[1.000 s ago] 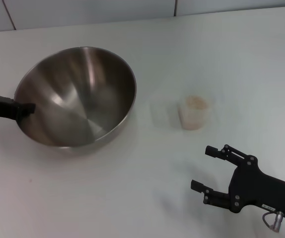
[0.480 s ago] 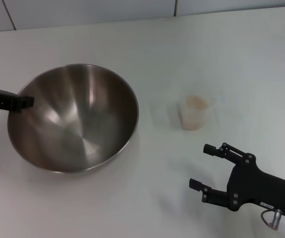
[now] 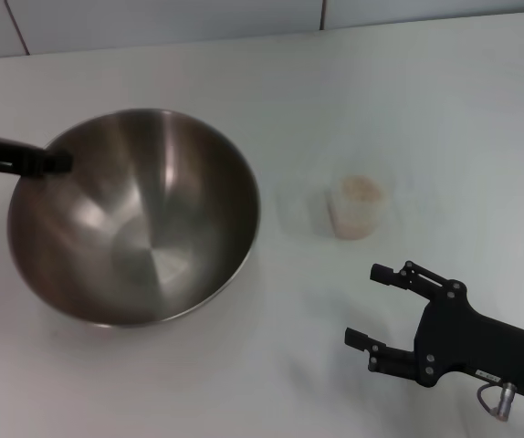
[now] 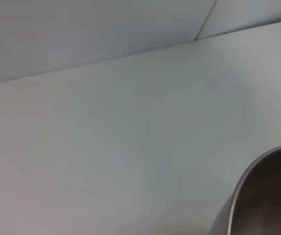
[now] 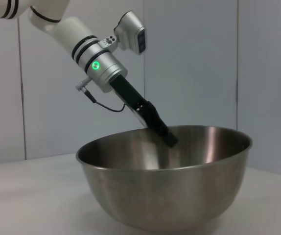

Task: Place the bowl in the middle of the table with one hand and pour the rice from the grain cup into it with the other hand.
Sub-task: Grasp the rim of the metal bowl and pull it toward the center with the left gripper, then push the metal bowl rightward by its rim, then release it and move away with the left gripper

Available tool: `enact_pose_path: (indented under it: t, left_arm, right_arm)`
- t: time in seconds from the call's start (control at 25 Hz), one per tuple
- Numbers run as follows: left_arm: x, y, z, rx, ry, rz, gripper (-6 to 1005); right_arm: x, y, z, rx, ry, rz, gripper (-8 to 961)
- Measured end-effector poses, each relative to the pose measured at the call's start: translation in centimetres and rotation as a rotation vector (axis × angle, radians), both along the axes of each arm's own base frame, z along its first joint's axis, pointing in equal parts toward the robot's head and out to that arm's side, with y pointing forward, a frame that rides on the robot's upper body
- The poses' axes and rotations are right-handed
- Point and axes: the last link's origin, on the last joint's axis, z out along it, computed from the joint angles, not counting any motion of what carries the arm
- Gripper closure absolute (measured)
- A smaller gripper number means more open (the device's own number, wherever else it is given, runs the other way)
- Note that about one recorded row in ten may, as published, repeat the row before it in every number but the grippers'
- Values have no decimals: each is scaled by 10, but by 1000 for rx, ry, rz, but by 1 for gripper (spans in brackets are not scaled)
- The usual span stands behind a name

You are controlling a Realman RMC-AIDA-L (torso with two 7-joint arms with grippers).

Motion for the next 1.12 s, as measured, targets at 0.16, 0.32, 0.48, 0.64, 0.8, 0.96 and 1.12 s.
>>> enact_pose_path:
  t: [0.16, 0.32, 0.48, 0.64, 0.8, 0.96, 1.12]
  left_arm:
    - [21, 9, -9, -12, -20, -43, 954]
    - [27, 14, -23, -26, -30, -56, 953]
    - [27, 20, -41, -51, -37, -57, 952]
    - [25, 22, -43, -38, -32, -55, 952]
    - [24, 24, -45, -24, -25, -62, 951]
    - [22, 23, -49, -28, -8, -89, 950]
    - [22, 25, -49, -13, -15, -90, 949]
  right_arm:
    - [0, 0, 0, 1, 2, 1, 127]
    - [-1, 0, 0, 1, 2, 3, 127]
    - [-1, 1, 0, 0, 3, 6, 126]
    - [-2, 1, 0, 1, 5, 6, 126]
    - [-3, 2, 0, -1, 5, 12, 127]
    - [-3, 2, 0, 3, 8, 10, 126]
    - [-2, 2, 0, 3, 8, 8, 127]
